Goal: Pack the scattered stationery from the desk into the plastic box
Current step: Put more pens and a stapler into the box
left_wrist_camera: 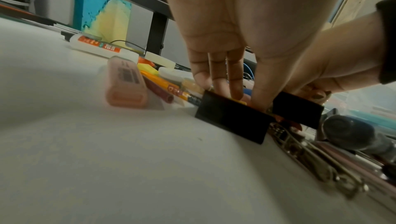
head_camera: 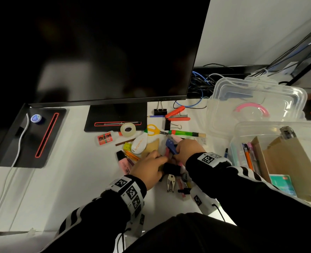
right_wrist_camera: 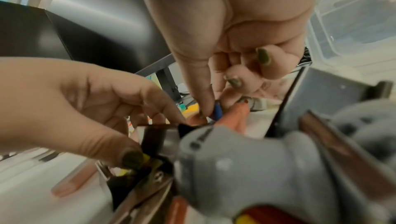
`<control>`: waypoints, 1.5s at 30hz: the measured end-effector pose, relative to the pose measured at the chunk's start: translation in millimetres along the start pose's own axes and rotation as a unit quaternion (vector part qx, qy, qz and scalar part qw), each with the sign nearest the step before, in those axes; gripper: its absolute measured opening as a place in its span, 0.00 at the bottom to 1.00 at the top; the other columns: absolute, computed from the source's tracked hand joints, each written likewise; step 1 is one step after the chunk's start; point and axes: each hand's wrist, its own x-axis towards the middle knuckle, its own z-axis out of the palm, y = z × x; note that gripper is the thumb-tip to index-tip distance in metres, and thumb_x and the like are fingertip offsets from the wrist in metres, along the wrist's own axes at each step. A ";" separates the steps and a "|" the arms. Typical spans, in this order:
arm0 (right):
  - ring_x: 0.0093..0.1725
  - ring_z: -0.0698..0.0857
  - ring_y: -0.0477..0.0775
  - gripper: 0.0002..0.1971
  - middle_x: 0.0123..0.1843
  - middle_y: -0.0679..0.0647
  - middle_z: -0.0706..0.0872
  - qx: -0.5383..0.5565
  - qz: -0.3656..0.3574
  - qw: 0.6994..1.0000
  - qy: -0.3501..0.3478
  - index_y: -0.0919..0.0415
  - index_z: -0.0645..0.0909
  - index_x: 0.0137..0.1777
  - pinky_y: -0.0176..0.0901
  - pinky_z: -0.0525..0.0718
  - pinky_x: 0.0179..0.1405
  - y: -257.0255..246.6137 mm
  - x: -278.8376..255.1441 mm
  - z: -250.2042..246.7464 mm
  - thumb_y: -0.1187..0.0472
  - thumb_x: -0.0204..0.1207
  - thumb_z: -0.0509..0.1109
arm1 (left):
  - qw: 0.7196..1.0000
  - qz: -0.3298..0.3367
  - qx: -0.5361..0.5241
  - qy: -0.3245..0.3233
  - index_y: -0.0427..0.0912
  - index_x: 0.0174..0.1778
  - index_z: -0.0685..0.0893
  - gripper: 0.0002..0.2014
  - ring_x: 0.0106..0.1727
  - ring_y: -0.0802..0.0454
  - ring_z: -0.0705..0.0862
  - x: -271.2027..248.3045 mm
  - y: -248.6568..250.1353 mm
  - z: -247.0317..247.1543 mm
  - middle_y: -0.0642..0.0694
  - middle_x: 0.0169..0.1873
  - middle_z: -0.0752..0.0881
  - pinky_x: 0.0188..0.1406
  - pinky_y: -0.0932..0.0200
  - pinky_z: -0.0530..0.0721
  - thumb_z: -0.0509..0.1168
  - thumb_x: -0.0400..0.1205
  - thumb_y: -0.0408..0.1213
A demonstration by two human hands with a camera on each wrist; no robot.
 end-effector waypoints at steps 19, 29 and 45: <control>0.30 0.79 0.53 0.12 0.45 0.59 0.87 0.320 -0.046 0.940 0.107 0.60 0.83 0.49 0.41 0.79 0.41 18.3 -36.0 -16.5 0.64 0.83 0.57 | 0.990 0.005 -0.083 0.118 0.59 0.71 0.71 0.27 0.61 0.55 0.76 10.8 13.2 -41.7 0.55 0.65 0.72 0.63 0.57 0.77 0.69 0.76 0.44; 0.47 0.80 0.53 0.11 0.54 0.55 0.83 0.258 -0.023 0.956 0.134 0.60 0.84 0.57 0.40 0.77 0.45 13.4 -1.6 -43.1 0.58 0.76 0.69 | 0.980 -0.047 -0.085 0.171 0.49 0.67 0.80 0.18 0.55 0.50 0.80 4.8 5.3 -46.8 0.49 0.57 0.83 0.54 0.60 0.76 0.66 0.80 0.40; 0.66 0.78 0.60 0.26 0.69 0.58 0.76 -0.007 0.017 0.993 0.120 0.56 0.72 0.73 0.49 0.80 0.62 -2.4 76.9 -63.9 0.69 0.75 0.64 | 0.974 -0.104 -0.132 0.152 0.51 0.64 0.83 0.17 0.47 0.58 0.77 5.3 -22.6 -56.4 0.57 0.46 0.78 0.50 0.64 0.74 0.68 0.78 0.39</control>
